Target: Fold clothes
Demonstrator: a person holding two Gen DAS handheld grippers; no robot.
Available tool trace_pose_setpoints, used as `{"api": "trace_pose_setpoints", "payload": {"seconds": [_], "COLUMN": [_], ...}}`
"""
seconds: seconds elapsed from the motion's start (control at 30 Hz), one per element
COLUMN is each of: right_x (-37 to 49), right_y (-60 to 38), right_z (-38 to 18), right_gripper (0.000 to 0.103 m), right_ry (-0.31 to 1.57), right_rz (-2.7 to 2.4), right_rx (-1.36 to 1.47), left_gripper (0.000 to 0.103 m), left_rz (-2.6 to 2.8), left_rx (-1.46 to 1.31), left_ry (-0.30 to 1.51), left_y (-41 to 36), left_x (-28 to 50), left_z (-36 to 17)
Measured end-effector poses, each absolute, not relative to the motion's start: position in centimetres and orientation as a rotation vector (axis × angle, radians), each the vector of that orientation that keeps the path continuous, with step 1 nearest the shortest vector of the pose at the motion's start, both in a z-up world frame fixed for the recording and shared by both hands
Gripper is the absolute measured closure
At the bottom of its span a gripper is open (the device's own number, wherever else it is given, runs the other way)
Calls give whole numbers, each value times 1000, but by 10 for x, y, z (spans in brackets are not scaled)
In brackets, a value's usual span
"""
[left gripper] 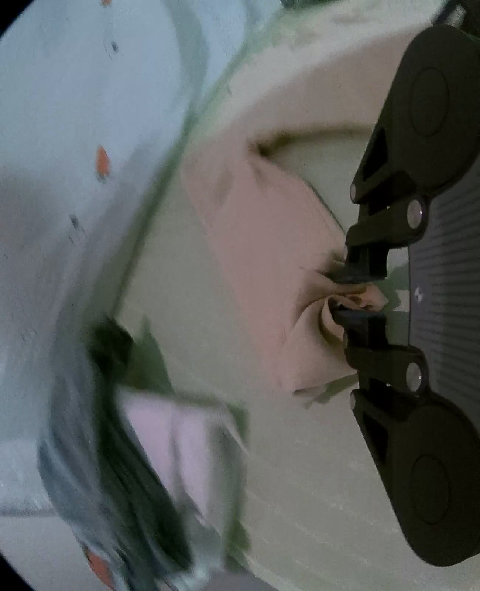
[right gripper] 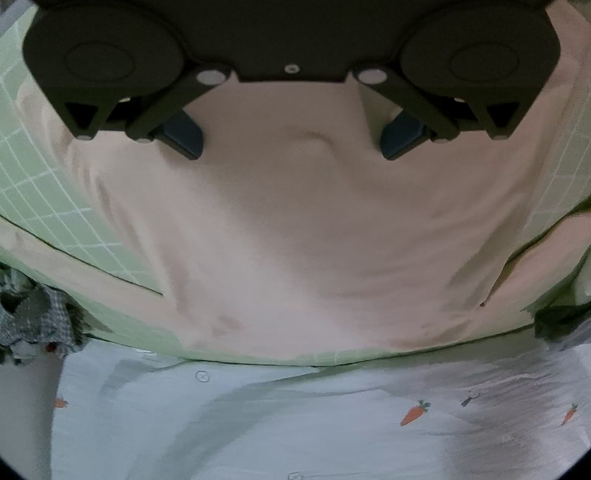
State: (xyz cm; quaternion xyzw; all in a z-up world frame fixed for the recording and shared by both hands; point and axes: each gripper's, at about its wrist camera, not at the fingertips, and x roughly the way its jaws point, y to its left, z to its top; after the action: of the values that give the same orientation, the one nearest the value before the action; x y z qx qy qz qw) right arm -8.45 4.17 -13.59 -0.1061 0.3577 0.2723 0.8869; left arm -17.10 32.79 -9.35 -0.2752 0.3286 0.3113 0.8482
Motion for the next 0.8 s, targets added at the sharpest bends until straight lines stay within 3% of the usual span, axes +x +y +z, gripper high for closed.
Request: {"api": "trace_pose_setpoints", "payload": {"seconds": [0.2,0.23,0.3,0.33,0.6,0.8], "right_x": [-79,-79,-79,-78,-61,-40], "right_y": [40,40,40,41,41,27], "right_z": [-136,-136,-135,-135,-121,-111], "right_gripper": [0,0,0,0,0,33], "right_ry": [741,741,747,753,873,951], "right_rz": [611,615,619,620,622,647], "right_rx": [-237,-238,-241,-244,-181,182], "left_gripper": [83,72,35,30,28,26], "left_rz": [280,214,165,150,268,354], "left_rx": [-617,-627,-641,-643,-686,-694], "left_ry": [576,576,588,596,748,789], "left_y": [297,290,275,269,266,281], "left_x": [-127,-122,-116,-116,-130,-148], "left_z": [-49,-46,-48,-50,-84,-95]}}
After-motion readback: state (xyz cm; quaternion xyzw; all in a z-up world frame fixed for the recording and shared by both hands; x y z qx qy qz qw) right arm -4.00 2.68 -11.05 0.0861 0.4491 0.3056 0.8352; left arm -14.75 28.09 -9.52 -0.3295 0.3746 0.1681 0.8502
